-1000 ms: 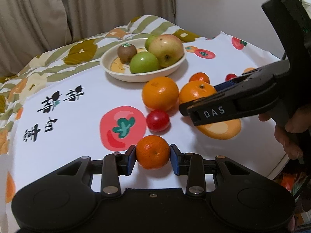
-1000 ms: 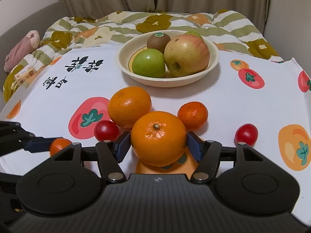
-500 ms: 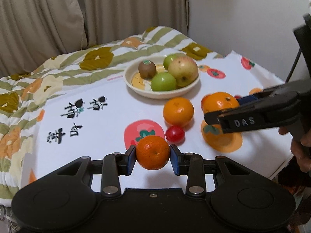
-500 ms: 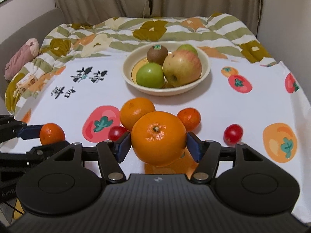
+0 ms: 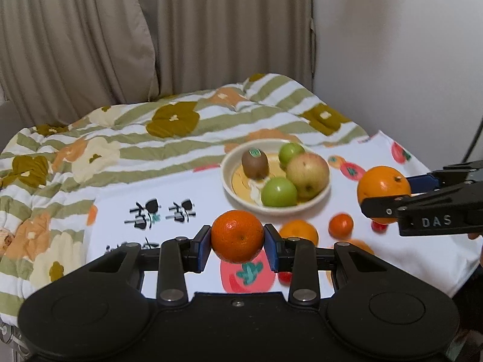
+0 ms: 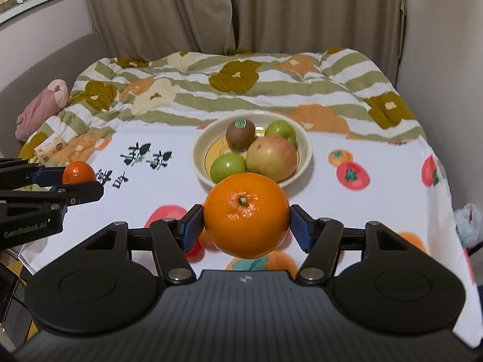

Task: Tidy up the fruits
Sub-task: 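Carry the mandarin and orange over the duck bowl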

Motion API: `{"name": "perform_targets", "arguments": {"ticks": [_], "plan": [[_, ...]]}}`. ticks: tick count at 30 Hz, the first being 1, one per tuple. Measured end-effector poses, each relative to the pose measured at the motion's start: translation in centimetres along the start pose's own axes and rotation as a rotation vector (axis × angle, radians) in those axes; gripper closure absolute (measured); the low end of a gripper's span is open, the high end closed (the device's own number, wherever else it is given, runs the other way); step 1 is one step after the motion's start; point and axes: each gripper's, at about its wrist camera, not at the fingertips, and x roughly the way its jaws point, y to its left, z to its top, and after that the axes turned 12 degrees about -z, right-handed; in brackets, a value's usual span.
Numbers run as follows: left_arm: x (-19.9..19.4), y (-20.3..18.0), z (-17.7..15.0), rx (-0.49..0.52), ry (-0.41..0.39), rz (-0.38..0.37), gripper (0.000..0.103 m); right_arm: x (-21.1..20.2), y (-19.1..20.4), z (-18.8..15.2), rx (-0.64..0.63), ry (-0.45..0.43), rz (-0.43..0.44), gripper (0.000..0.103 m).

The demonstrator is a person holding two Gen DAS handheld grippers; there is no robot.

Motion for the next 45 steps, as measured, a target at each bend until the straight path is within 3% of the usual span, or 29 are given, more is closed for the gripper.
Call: {"name": "perform_targets", "arguments": {"ticks": [10,19,29,39,40,42,45], "plan": [[4.0,0.3,4.7,-0.052,-0.004,0.017,0.063,3.6,-2.0,5.7,-0.046,-0.028,0.054,0.026],[10.3,1.6,7.6,-0.092,0.037,0.045,0.063,10.3,-3.1,10.5,-0.086,-0.022,0.110,0.026],[17.6,3.3,8.8,-0.121,0.121,0.052,0.063,17.2,-2.7,13.0,-0.125,0.017,0.158,0.026],[21.4,3.5,8.2,-0.109,0.195,0.052,0.062,20.2,-2.1,13.2,-0.135,0.051,0.193,0.026],[21.5,3.5,8.1,-0.113,0.193,0.049,0.060,20.3,-2.1,13.2,-0.136,0.051,0.193,0.026],[21.4,3.6,8.1,-0.117,0.186,0.048,0.036,20.4,-2.1,13.2,-0.137,0.053,0.194,0.026],[20.4,3.4,8.0,-0.112,0.156,0.059,0.016,20.5,-2.1,13.0,-0.140,0.054,0.195,0.026]]}}
